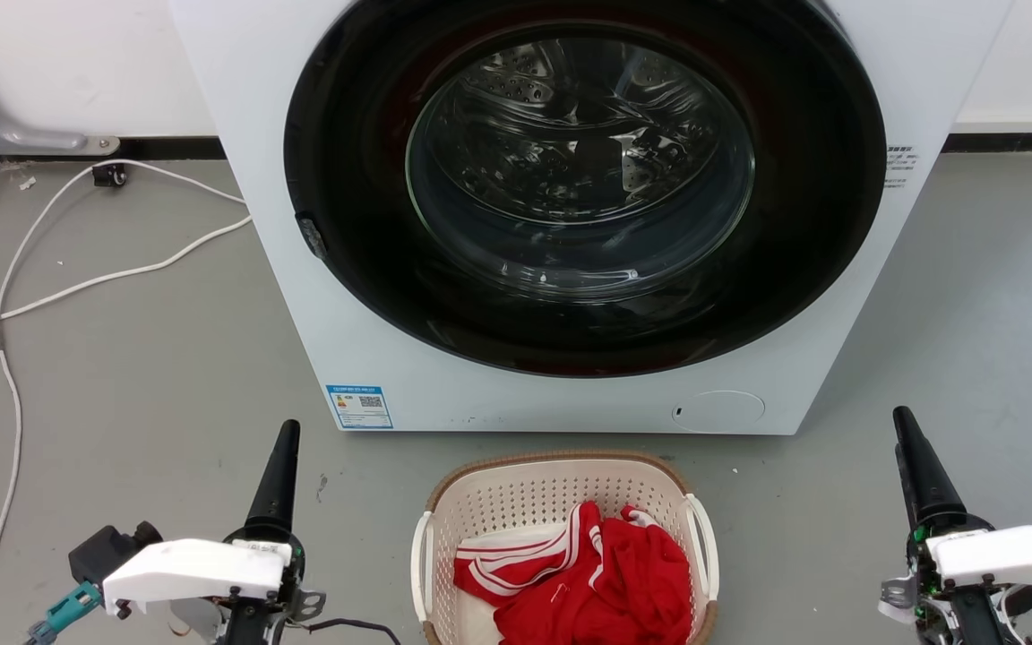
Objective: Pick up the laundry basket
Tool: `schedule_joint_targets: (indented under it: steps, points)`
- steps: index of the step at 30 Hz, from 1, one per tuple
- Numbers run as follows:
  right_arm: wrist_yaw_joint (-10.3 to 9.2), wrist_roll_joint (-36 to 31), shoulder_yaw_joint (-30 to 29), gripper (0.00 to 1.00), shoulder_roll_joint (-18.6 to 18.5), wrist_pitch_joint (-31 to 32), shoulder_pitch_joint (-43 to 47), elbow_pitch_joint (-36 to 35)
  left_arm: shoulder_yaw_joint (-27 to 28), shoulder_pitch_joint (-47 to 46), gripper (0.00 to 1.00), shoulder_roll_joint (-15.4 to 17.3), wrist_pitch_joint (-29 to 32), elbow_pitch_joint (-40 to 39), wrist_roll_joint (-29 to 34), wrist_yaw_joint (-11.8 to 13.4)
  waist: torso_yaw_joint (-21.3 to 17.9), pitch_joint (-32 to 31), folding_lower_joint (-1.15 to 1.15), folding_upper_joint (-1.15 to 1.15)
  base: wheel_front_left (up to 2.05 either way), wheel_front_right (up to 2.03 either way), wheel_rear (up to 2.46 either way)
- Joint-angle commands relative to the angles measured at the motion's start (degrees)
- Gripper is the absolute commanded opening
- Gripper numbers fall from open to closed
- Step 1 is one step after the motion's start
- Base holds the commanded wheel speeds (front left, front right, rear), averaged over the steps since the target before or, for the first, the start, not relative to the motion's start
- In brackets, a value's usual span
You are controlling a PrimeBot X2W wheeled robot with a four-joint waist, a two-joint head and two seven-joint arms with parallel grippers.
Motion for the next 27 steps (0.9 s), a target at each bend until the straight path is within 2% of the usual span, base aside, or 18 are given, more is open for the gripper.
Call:
schedule_joint_targets:
  steps: [1, 9, 27]
  points:
    - [0.0, -5.14, 0.08, 1.0, -0.37, -0.8, -0.95, -1.54, -0.53, -1.8, 1.0, 0.26, -0.81, -1.67, 4.16, -0.14, 0.02, 0.06, 0.0, 0.0, 0.0, 0.0, 0.0]
    - [0.01, -20.3, -0.53, 1.0, 0.04, -2.63, -0.71, -3.14, -2.76, -1.88, 1.0, 0.22, -2.62, -2.7, 15.64, 0.16, 0.12, 0.15, 0.0, 0.0, 0.0, 0.0, 0.0]
    - [0.01, -38.66, -0.08, 1.0, 0.44, -3.83, 0.54, -6.06, -7.2, -2.24, 1.0, 1.0, -5.93, -3.58, 33.8, 1.89, 0.35, 0.25, 0.0, 0.0, 0.0, 0.0, 0.0]
